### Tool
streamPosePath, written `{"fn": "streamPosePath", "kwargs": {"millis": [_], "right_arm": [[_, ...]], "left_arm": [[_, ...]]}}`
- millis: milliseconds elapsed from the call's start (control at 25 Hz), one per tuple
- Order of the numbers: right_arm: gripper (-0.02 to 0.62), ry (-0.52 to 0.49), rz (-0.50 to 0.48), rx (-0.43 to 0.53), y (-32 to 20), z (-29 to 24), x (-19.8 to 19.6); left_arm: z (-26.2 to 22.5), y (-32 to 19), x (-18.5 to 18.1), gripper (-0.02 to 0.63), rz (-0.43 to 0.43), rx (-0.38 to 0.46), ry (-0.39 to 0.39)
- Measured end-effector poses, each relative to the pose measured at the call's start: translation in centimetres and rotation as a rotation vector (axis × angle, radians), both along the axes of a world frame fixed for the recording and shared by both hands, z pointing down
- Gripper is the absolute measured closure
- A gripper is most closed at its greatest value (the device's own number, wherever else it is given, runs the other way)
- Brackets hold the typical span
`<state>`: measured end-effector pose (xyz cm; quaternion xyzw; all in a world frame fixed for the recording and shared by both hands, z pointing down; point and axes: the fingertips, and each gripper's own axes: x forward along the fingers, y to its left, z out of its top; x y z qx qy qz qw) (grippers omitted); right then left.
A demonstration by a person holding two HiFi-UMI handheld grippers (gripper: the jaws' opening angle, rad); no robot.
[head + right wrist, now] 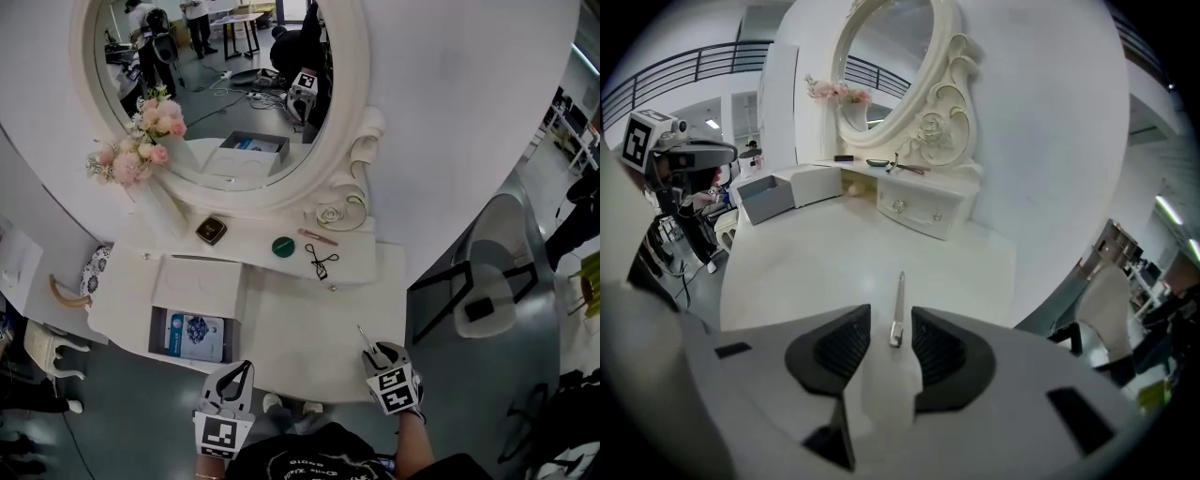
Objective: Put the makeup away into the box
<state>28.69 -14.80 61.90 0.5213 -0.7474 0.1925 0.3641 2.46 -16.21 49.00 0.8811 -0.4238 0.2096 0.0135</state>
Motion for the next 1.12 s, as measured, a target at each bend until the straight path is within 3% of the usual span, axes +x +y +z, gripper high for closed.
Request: {"fn": "streamPosePath", "kwargs": {"millis": [440,640,960,1120], "right_arm": [[0.457,0.071,-0.064,-0.05,-0.2,1.0,0.6],[0.462,0.047,-0.049,-0.048,-0.1,1.1,0.5],[0.531,0.017,-0.073,-0.056,0.1,1.4,-0.3],[0.531,-0.03,-0.031,-0.066,0.2,1.6,-0.2]], "left_arm": [[-0.4,-0.3,-0.1,0.591,-0.003,0.016,-0.034],[-0.7,-0.3,0.1,0.591,0.011,0.028,-0.042],[-0.6,-0.1,-0.8,0.589,-0.02,0.016,-0.016],[-0.6,-0.2,-1.4,0.591,-0.033,0.017,-0.012]]}}
